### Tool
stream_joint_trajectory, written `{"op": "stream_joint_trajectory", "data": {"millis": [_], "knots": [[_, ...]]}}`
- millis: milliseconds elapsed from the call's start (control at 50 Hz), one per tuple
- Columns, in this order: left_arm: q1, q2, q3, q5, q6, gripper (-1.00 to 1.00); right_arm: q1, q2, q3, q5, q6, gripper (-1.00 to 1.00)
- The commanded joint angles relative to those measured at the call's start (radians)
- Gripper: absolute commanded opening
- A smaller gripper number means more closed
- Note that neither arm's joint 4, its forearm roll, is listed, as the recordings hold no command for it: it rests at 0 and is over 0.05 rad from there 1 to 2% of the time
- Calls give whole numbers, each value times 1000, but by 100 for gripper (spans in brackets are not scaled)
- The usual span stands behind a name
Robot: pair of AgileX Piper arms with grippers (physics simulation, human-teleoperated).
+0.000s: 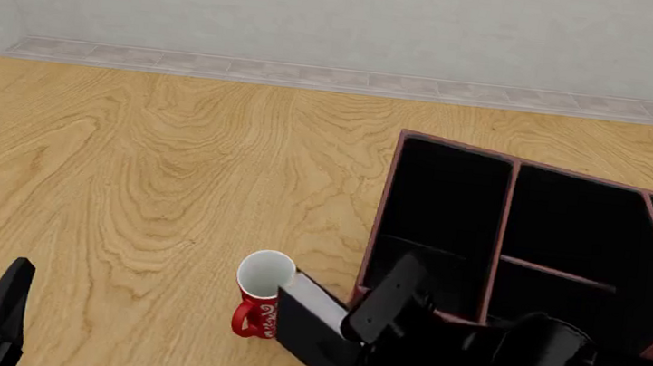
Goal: Pick up the book and place it in the left compartment of the caddy.
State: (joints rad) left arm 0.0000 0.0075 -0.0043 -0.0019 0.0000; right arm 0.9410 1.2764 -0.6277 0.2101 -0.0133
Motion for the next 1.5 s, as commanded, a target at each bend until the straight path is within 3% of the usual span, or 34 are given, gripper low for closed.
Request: {"op": "stream_joint_trajectory", "data": {"millis": [20, 320, 500, 660, 780, 1020, 1140, 1220, 1400, 1500], "knots": [[0, 0, 0, 0, 0, 100, 20, -64, -48, 60, 18, -100], [0, 0, 0, 0, 0, 100, -111, -220, -112, 218, -18, -100], [0, 0, 0, 0, 0, 100, -126, -297, -215, 339, 11, -100], [0, 0, 0, 0, 0, 100, -129, -343, -371, 468, 22, -100], [0, 0, 0, 0, 0, 100, -135, -347, -438, 513, 34, -100], [0, 0, 0, 0, 0, 100, -258, -363, -552, 606, 62, -100], [0, 0, 0, 0, 0, 100, -374, -341, -619, 670, 92, -100], [0, 0, 0, 0, 0, 100, -419, -333, -641, 695, 73, -100], [0, 0, 0, 0, 0, 100, -492, -308, -688, 760, 92, -100], [0, 0, 0, 0, 0, 100, -519, -301, -707, 779, 67, -100]]}}
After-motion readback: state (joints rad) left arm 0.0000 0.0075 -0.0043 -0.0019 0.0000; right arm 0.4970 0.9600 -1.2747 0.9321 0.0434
